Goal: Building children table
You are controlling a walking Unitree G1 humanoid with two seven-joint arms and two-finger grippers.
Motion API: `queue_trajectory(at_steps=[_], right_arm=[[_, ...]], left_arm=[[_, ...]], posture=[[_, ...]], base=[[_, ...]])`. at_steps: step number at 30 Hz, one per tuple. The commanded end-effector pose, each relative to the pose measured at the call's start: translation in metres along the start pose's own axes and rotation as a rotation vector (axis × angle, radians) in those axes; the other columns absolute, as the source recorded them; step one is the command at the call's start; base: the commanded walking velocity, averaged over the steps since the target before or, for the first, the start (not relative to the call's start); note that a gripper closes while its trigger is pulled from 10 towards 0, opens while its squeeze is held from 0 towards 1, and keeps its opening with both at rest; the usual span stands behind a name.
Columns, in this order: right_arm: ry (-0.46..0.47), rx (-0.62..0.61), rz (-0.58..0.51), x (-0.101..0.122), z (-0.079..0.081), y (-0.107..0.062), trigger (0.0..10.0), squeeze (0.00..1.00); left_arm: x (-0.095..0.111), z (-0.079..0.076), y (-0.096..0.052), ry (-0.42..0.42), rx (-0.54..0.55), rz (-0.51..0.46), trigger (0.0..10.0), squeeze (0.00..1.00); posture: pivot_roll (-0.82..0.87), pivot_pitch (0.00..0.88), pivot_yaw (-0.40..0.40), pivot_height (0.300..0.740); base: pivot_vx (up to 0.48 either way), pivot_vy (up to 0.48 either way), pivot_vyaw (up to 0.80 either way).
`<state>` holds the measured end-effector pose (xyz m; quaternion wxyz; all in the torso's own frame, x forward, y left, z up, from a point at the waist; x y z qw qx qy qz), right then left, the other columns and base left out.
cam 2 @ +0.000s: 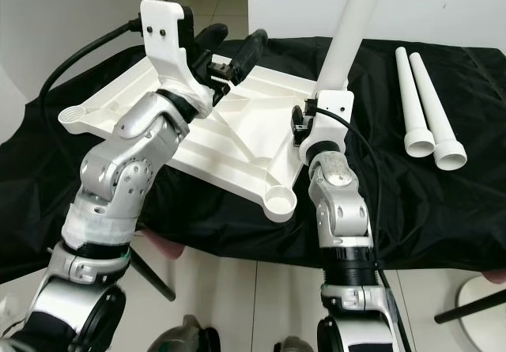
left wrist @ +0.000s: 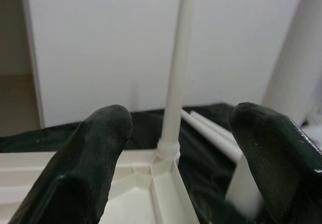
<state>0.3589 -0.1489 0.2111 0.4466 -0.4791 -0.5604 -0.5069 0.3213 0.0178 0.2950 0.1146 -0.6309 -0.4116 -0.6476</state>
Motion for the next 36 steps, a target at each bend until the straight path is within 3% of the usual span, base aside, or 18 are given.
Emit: queue_trajectory(at_steps=[1, 2, 4, 6, 8, 10, 17, 21, 24, 26, 28, 31, 32, 36], right_arm=[[0.012, 0.003, -0.015, 0.002, 0.0, -0.002, 10.0, 0.0], [0.004, 0.004, -0.016, -0.001, -0.001, -0.005, 10.0, 0.0], [0.004, 0.004, -0.016, -0.001, -0.001, -0.005, 10.0, 0.0], [-0.006, 0.005, -0.022, -0.002, -0.003, -0.007, 10.0, 0.0], [-0.006, 0.005, -0.022, -0.002, -0.003, -0.007, 10.0, 0.0], [-0.025, 0.014, -0.063, 0.002, -0.002, -0.008, 10.0, 0.0], [-0.025, 0.057, -0.11, 0.01, 0.006, -0.009, 10.0, 0.0], [-0.022, 0.099, -0.143, 0.017, 0.012, -0.011, 10.0, 0.0], [-0.041, 0.151, -0.151, 0.016, 0.014, -0.017, 10.0, 0.0], [-0.041, 0.151, -0.151, 0.016, 0.014, -0.017, 10.0, 0.0], [-0.061, 0.179, -0.141, 0.012, 0.016, -0.021, 10.0, 0.0], [-0.067, 0.188, -0.14, 0.011, 0.016, -0.022, 10.0, 0.0], [-0.083, 0.212, -0.142, 0.01, 0.017, -0.023, 10.0, 0.0], [-0.095, 0.223, -0.143, 0.008, 0.015, -0.023, 10.0, 0.0]], left_arm=[[-0.005, -0.01, -0.003, 0.024, -0.12, 0.033, 10.0, 0.0], [-0.018, -0.015, -0.012, 0.071, -0.147, 0.072, 10.0, 0.0], [-0.018, -0.015, -0.012, 0.071, -0.147, 0.072, 10.0, 0.0], [-0.044, -0.021, -0.026, 0.094, -0.196, 0.162, 10.0, 0.0], [-0.044, -0.021, -0.026, 0.094, -0.196, 0.162, 10.0, 0.0], [-0.073, -0.013, -0.04, 0.109, -0.207, 0.26, 10.0, 0.0], [-0.087, -0.01, -0.051, 0.097, -0.229, 0.321, 10.0, 0.0], [-0.103, -0.009, -0.059, 0.132, -0.254, 0.377, 10.0, 0.0], [-0.115, -0.014, -0.067, 0.218, -0.331, 0.411, 10.0, 0.0], [-0.115, -0.014, -0.067, 0.218, -0.331, 0.411, 10.0, 0.0], [-0.125, -0.012, -0.072, 0.294, -0.347, 0.454, 10.0, 0.0], [-0.128, -0.01, -0.074, 0.327, -0.348, 0.472, 10.0, 0.0], [-0.133, -0.009, -0.08, 0.383, -0.374, 0.484, 10.0, 0.0], [-0.137, -0.007, -0.086, 0.379, -0.398, 0.509, 10.0, 0.0]], posture=[[0.0, 0.018, 0.048, 0.74], [0.0, 0.017, 0.049, 0.74], [0.0, 0.017, 0.049, 0.74], [0.0, 0.016, 0.045, 0.74], [0.0, 0.016, 0.045, 0.74], [-0.01, 0.023, 0.054, 0.74], [-0.03, 0.024, 0.07, 0.74], [-0.05, 0.022, 0.069, 0.74], [-0.06, 0.016, 0.063, 0.74], [-0.06, 0.016, 0.063, 0.74], [-0.05, 0.018, 0.05, 0.74], [-0.05, 0.018, 0.047, 0.74], [-0.04, 0.012, 0.047, 0.74], [-0.02, 0.012, 0.054, 0.74]], base=[[0.0, 0.0, 0.0], [0.0, 0.0, 0.0], [0.0, 0.0, 0.0], [0.0, 0.0, 0.0], [0.0, 0.0, 0.0], [0.0, 0.0, 0.0], [0.0, 0.0, 0.0], [0.0, 0.0, 0.0], [0.0, 0.0, 0.0], [0.0, 0.0, 0.0], [0.0, 0.0, 0.0], [0.0, 0.0, 0.0], [0.0, 0.0, 0.0], [0.0, 0.0, 0.0]])
Point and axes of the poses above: a point about 5 cm out from each wrist's last joint towards the gripper, its own y axis pointing out of the wrist towards the gripper, its own x axis along the axis of the wrist's last joint, z = x × y, the point moved 3 cm from there along y, pointing out of the wrist towards the gripper, and after that the axes turned 6 degrees about -y, right-handed, at the moved point
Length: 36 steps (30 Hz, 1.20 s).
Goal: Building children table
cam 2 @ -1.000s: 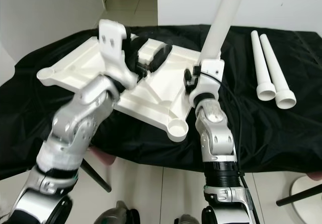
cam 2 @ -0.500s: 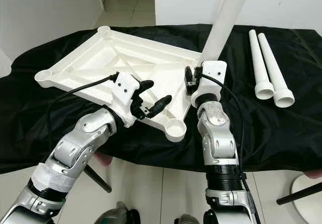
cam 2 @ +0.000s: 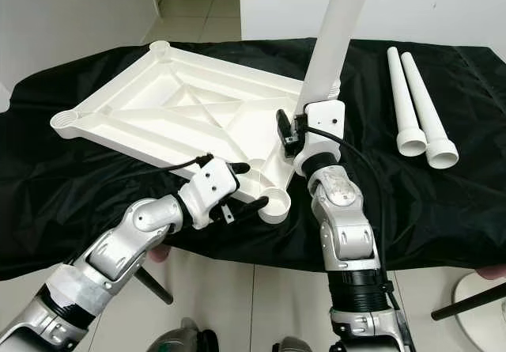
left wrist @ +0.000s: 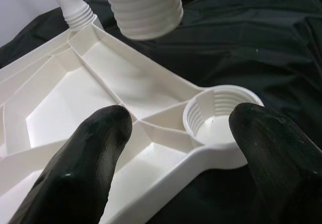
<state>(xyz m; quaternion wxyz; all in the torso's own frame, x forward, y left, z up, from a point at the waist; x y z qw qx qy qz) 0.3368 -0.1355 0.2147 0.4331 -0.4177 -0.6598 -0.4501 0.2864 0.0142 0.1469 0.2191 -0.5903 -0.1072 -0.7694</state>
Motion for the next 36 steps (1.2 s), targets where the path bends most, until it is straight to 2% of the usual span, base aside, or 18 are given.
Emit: queue_trajectory(at_steps=[1, 8, 15, 16, 25, 32, 36], right_arm=[[0.0, 0.015, -0.016, 0.0, 0.002, -0.001, 10.0, 0.0], [-0.009, 0.018, -0.019, -0.002, 0.001, -0.002, 10.0, 0.0], [-0.019, 0.021, -0.016, -0.003, -0.001, -0.004, 10.0, 0.0], [-0.03, 0.025, -0.016, -0.003, -0.002, -0.004, 10.0, 0.0], [-0.04, 0.02, -0.006, -0.005, -0.005, -0.006, 10.0, 0.0], [-0.039, 0.006, 0.003, -0.008, -0.006, -0.01, 10.0, 0.0], [-0.039, 0.002, 0.001, -0.007, -0.005, -0.01, 10.0, 0.0]], left_arm=[[-0.009, -0.004, -0.003, 0.013, -0.041, 0.036, 10.0, 0.0], [-0.022, -0.007, -0.006, 0.059, -0.077, 0.105, 10.0, 0.0], [-0.031, -0.008, 0.004, 0.119, -0.078, 0.135, 10.0, 0.0], [-0.029, -0.012, 0.011, 0.135, -0.078, 0.126, 10.0, 0.0], [-0.02, -0.02, 0.022, 0.129, -0.091, 0.089, 10.0, 0.0], [-0.007, -0.032, 0.042, 0.138, -0.119, 0.026, 10.0, 0.0], [-0.006, -0.036, 0.047, 0.139, -0.123, 0.015, 10.0, 0.0]], posture=[[-0.02, 0.012, 0.054, 0.74], [-0.01, 0.014, 0.058, 0.74], [-0.02, 0.013, 0.049, 0.74], [-0.03, 0.021, 0.05, 0.74], [-0.04, 0.029, 0.056, 0.74], [-0.05, 0.038, 0.069, 0.74], [-0.06, 0.038, 0.072, 0.74]], base=[[0.0, 0.0, 0.0], [0.0, 0.0, 0.0], [0.0, 0.0, 0.0], [0.0, 0.0, 0.0], [0.0, 0.0, 0.0], [0.0, 0.0, 0.0], [0.0, 0.0, 0.0]])
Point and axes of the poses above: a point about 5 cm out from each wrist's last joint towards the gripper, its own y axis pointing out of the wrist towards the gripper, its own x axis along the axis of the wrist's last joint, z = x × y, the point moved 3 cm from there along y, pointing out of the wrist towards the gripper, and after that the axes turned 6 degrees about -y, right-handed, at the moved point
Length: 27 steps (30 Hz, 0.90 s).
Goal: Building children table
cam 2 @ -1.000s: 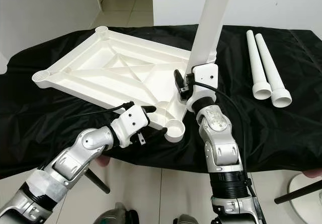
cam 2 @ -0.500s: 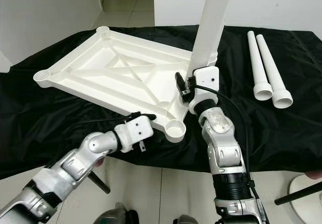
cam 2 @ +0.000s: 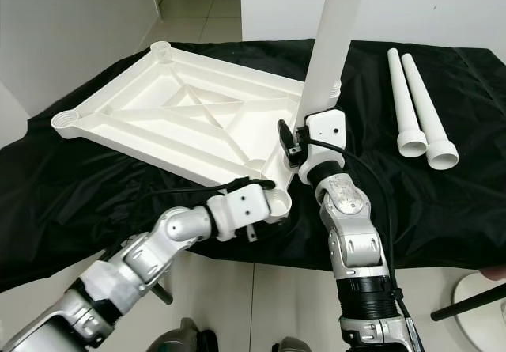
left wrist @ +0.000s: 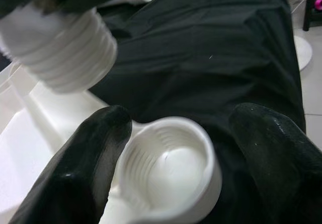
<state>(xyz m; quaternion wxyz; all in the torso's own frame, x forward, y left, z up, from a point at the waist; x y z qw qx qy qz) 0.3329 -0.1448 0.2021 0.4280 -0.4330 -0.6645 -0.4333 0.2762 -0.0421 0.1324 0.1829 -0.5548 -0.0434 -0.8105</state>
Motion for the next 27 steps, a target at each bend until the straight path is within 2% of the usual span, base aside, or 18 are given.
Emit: queue_trajectory(at_steps=[1, 8, 9, 10, 12, 17, 20, 21, 23, 24, 25, 27], right_arm=[[-0.001, -0.007, -0.025, 0.005, 0.0, -0.001, 10.0, 0.0], [0.003, -0.018, -0.028, 0.006, -0.001, -0.002, 10.0, 0.0], [0.004, -0.017, -0.026, 0.006, 0.0, -0.003, 10.0, 0.0], [0.004, -0.017, -0.026, 0.006, 0.0, -0.003, 10.0, 0.0], [0.004, -0.007, -0.024, 0.005, 0.001, -0.003, 10.0, 0.0], [0.004, -0.001, -0.025, 0.004, 0.003, -0.004, 10.0, 0.0], [0.001, 0.002, -0.02, 0.002, 0.003, -0.003, 10.0, 0.0], [0.001, 0.002, -0.02, 0.002, 0.003, -0.003, 10.0, 0.0], [0.002, 0.008, -0.019, 0.002, 0.004, -0.003, 10.0, 0.0], [0.002, 0.008, -0.019, 0.002, 0.004, -0.003, 10.0, 0.0], [0.0, 0.019, -0.021, 0.003, 0.006, -0.003, 10.0, 0.0], [0.0, 0.019, -0.021, 0.003, 0.006, -0.003, 10.0, 0.0]], left_arm=[[-0.006, 0.0, 0.0, 0.014, 0.01, 0.023, 10.0, 0.0], [0.006, 0.005, 0.001, 0.011, 0.032, -0.017, 10.0, 0.0], [0.012, 0.014, -0.002, -0.003, 0.058, -0.035, 10.0, 0.0], [0.012, 0.014, -0.002, -0.003, 0.058, -0.035, 10.0, 0.0], [0.024, 0.039, -0.017, -0.054, 0.127, -0.072, 10.0, 0.0], [0.028, 0.052, -0.031, -0.08, 0.15, -0.083, 10.0, 0.0], [0.007, 0.063, -0.05, -0.043, 0.134, 0.044, 10.0, 0.0], [0.007, 0.063, -0.05, -0.043, 0.134, 0.044, 10.0, 0.0], [-0.018, 0.078, -0.057, -0.079, 0.198, 0.179, 10.0, 0.0], [-0.018, 0.078, -0.057, -0.079, 0.198, 0.179, 10.0, 0.0], [-0.038, 0.087, -0.062, -0.105, 0.255, 0.296, 10.0, 0.0], [-0.038, 0.087, -0.062, -0.105, 0.255, 0.296, 10.0, 0.0]], posture=[[-0.06, 0.038, 0.072, 0.74], [-0.06, 0.041, 0.072, 0.74], [-0.06, 0.038, 0.071, 0.74], [-0.06, 0.038, 0.071, 0.74], [-0.04, 0.034, 0.073, 0.74], [-0.03, 0.035, 0.074, 0.74], [-0.02, 0.04, 0.072, 0.74], [-0.02, 0.04, 0.072, 0.74], [-0.02, 0.045, 0.069, 0.74], [-0.02, 0.045, 0.069, 0.74], [-0.02, 0.05, 0.066, 0.74], [-0.02, 0.05, 0.066, 0.74]], base=[[0.0, 0.0, 0.0], [0.0, 0.0, 0.0], [0.0, 0.0, 0.0], [0.0, 0.0, 0.0], [0.0, 0.0, 0.0], [0.0, 0.0, 0.0], [0.0, 0.0, 0.0], [0.0, 0.0, 0.0], [0.0, 0.0, 0.0], [0.0, 0.0, 0.0], [0.0, 0.0, 0.0], [0.0, 0.0, 0.0]])
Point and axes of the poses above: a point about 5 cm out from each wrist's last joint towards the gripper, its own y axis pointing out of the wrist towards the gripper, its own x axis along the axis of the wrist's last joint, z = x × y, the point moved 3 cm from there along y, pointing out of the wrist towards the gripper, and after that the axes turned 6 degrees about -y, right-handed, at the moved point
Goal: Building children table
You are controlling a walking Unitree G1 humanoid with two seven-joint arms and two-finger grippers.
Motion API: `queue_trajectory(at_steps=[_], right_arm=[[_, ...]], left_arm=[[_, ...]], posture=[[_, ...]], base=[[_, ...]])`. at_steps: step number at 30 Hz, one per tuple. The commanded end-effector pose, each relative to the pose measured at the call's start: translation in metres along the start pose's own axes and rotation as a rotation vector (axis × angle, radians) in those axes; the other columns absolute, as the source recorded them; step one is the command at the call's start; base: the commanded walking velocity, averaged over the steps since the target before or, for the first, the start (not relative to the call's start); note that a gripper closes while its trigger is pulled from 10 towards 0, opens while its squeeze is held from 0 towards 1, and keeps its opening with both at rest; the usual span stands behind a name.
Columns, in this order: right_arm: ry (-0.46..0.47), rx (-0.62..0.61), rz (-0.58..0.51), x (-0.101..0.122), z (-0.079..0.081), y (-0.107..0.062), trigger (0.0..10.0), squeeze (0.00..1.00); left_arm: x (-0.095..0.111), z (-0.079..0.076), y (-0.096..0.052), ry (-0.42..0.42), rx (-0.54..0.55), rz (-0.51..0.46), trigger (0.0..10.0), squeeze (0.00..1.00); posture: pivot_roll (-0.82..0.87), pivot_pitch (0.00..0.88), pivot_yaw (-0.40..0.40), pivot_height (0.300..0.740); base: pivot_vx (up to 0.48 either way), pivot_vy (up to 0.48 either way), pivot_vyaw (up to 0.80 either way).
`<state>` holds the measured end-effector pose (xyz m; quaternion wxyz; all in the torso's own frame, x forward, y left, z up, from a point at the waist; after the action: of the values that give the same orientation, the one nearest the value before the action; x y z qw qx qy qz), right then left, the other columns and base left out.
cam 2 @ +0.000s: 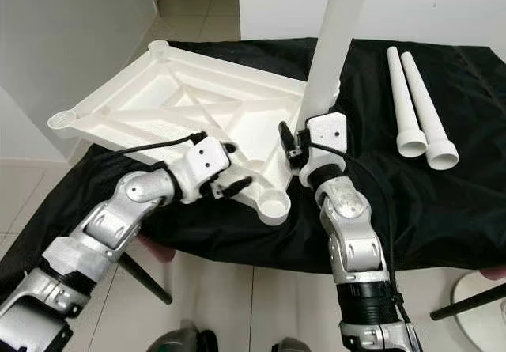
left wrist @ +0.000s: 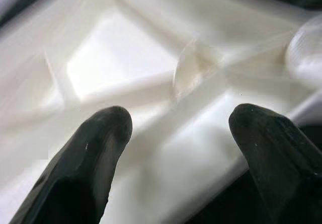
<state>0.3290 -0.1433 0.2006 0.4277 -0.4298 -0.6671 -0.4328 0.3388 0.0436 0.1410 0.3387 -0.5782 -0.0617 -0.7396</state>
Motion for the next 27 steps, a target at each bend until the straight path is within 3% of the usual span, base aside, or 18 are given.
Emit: queue_trajectory(at_steps=[1, 4, 7, 10, 12, 16, 21, 25, 27], right_arm=[[0.001, 0.013, -0.014, 0.003, 0.004, 0.001, 10.0, 0.0], [-0.003, 0.018, -0.015, 0.003, 0.004, 0.001, 10.0, 0.0], [-0.015, 0.022, -0.013, 0.004, 0.003, 0.001, 10.0, 0.0], [-0.018, 0.022, -0.012, 0.004, 0.002, 0.001, 10.0, 0.0], [-0.024, 0.021, -0.009, 0.004, 0.0, 0.0, 10.0, 0.0], [-0.027, 0.021, -0.008, 0.004, -0.001, -0.001, 10.0, 0.0], [-0.036, 0.02, -0.007, 0.005, -0.002, -0.003, 10.0, 0.0], [-0.037, 0.019, -0.006, 0.005, -0.002, -0.004, 10.0, 0.0], [-0.035, 0.017, -0.004, 0.004, -0.002, -0.005, 10.0, 0.0]], left_arm=[[-0.005, 0.006, 0.0, 0.001, 0.056, 0.031, 10.0, 0.0], [-0.016, 0.004, 0.0, 0.036, 0.047, 0.095, 10.0, 0.0], [-0.029, -0.008, 0.001, 0.071, -0.015, 0.167, 10.0, 0.0], [-0.03, -0.014, 0.001, 0.07, -0.046, 0.171, 10.0, 0.0], [-0.028, -0.026, 0.003, 0.055, -0.1, 0.161, 10.0, 0.0], [-0.025, -0.031, 0.005, 0.055, -0.119, 0.149, 10.0, 0.0], [-0.011, -0.051, 0.02, 0.059, -0.161, 0.101, 10.0, 0.0], [-0.006, -0.057, 0.025, 0.048, -0.167, 0.084, 10.0, 0.0], [0.007, -0.072, 0.037, 0.02, -0.18, 0.043, 10.0, 0.0]], posture=[[-0.02, 0.05, 0.066, 0.74], [-0.03, 0.059, 0.061, 0.74], [-0.03, 0.066, 0.058, 0.74], [-0.04, 0.069, 0.057, 0.74], [-0.04, 0.071, 0.056, 0.74], [-0.05, 0.072, 0.056, 0.74], [-0.06, 0.077, 0.059, 0.74], [-0.06, 0.08, 0.06, 0.74], [-0.06, 0.08, 0.065, 0.74]], base=[[0.0, 0.0, 0.0], [0.0, 0.0, 0.0], [0.0, 0.0, 0.0], [0.0, 0.0, 0.0], [0.0, 0.0, 0.0], [0.0, 0.0, 0.0], [0.0, 0.0, 0.0], [0.0, 0.0, 0.0], [0.0, 0.0, 0.0]])
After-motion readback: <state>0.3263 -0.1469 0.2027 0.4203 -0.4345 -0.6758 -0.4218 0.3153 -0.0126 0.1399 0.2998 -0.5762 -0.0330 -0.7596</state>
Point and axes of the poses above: a point about 5 cm out from each wrist's last joint towards the gripper, its own y axis pointing out of the wrist towards the gripper, its own x axis along the axis of the wrist's last joint, z = x × y, the point moved 3 cm from there along y, pointing out of the wrist towards the gripper, and after that the axes turned 6 degrees about -y, right-handed, at the moved point
